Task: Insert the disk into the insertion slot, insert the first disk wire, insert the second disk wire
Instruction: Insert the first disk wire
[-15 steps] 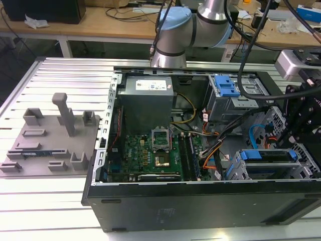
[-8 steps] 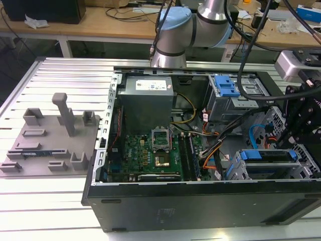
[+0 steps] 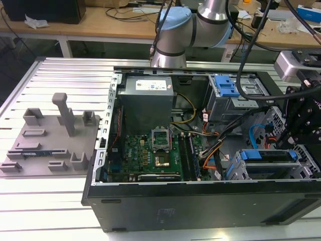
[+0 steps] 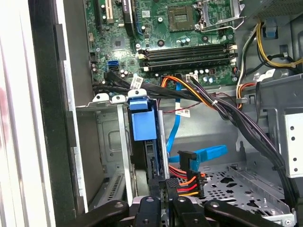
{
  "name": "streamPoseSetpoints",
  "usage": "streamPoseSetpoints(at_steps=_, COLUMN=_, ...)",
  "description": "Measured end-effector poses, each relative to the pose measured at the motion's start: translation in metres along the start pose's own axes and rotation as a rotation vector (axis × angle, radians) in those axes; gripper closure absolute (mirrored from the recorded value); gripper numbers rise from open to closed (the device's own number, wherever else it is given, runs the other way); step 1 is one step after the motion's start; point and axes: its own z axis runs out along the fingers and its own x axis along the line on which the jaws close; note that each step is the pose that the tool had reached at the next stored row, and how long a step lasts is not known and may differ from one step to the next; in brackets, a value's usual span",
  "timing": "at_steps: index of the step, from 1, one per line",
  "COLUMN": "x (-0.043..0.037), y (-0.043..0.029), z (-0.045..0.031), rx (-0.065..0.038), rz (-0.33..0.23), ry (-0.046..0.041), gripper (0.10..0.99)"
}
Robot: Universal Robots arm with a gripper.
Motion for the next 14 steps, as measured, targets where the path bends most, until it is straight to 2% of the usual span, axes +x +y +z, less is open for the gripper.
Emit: streamPoseSetpoints(at_steps=14, x=0.0004, y=-0.0001, z=0.0008, rx=0.000, rz=0.012, ry=0.0008, gripper=0.922)
